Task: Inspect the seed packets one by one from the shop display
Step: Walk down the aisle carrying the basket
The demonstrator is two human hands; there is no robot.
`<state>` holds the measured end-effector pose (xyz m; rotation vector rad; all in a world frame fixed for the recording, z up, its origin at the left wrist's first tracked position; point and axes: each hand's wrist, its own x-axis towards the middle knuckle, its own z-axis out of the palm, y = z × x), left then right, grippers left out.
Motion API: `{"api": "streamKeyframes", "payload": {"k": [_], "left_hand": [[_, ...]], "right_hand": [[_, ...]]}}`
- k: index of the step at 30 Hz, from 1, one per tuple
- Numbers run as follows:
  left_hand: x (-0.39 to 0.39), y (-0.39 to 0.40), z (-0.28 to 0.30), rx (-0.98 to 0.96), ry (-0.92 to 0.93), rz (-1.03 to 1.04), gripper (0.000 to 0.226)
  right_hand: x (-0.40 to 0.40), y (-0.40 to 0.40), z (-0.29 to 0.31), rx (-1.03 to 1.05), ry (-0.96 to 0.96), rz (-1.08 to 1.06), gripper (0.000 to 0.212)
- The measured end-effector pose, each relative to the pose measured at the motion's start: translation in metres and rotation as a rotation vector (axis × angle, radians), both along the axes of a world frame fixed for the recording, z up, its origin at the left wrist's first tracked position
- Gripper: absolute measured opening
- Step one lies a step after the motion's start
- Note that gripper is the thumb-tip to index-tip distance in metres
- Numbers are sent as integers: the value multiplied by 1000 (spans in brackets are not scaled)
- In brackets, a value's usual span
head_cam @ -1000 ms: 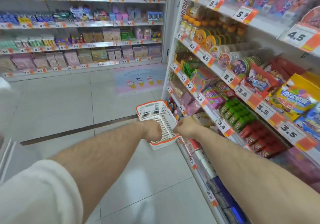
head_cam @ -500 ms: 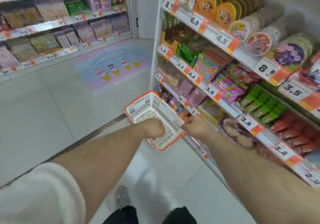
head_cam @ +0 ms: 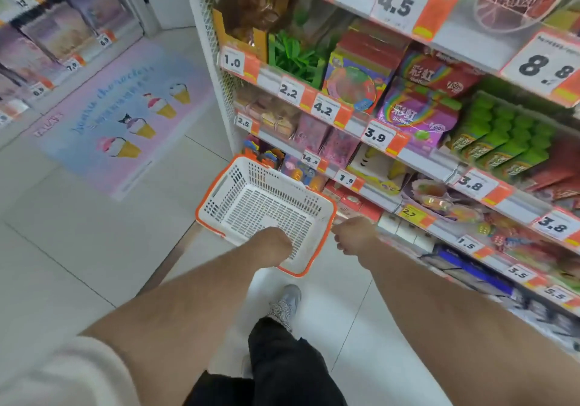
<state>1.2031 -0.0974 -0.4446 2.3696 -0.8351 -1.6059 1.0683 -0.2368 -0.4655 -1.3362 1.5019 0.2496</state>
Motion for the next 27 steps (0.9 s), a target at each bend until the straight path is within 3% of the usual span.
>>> {"api": "streamKeyframes", "payload": {"k": [8,14,17,22,25,27], "left_hand": [[21,-55,-110,55,143,94,31],[28,-80,-233,52,182,9,18],[30,-78,-284,0,189,3,21],[36,-76,-327,-9,243,22,21],[41,-75,-335,-14,269,33,22],[45,-73,-337,-8,281,36,19]], "right_hand": [[15,-23,-113,83,48,-358,11],[15,-24,-248,124,86,-494,10],[19,-17,-302,163,66,-560,11],[33,-4,-348,270,-12,-732,55],[43,1,-352,300,-68,-835,55],[50,6,-353,223,7,-873,62]]}}
